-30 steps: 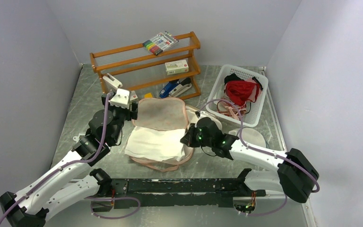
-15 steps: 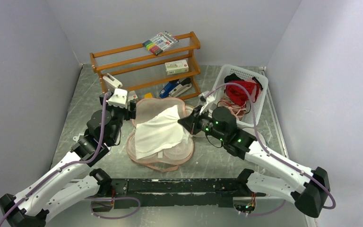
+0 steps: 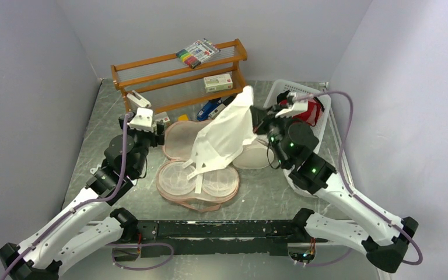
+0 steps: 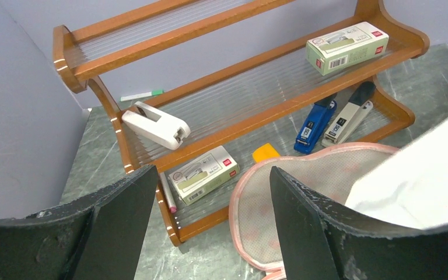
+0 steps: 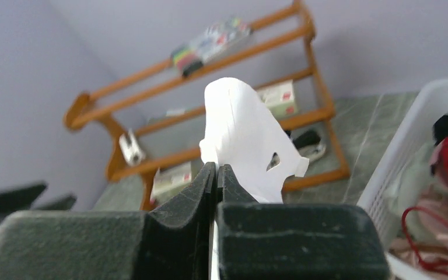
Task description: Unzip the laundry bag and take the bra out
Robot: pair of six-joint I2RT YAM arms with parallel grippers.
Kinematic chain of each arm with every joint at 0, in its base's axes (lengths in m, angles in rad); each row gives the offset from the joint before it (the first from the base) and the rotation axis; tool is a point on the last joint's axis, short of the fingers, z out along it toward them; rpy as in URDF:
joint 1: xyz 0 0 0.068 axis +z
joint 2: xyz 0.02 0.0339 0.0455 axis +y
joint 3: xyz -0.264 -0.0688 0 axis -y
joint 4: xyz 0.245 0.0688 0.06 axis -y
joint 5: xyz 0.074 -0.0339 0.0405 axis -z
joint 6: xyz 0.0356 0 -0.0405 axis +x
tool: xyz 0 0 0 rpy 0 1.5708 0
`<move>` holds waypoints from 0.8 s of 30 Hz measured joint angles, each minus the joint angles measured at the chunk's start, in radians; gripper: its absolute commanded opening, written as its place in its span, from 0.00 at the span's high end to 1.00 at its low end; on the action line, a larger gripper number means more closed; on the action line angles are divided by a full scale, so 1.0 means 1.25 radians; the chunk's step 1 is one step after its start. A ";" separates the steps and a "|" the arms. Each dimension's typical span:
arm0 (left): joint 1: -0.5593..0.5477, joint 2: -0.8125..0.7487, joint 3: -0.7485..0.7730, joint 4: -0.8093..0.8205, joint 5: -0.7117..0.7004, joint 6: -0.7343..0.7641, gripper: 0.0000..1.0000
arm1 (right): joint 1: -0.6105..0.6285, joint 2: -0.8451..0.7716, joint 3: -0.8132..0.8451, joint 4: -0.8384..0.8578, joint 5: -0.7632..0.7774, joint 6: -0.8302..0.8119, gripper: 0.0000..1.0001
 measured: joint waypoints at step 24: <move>0.034 -0.008 0.006 -0.005 0.057 -0.030 0.18 | -0.272 0.463 0.463 0.361 0.659 -0.445 1.00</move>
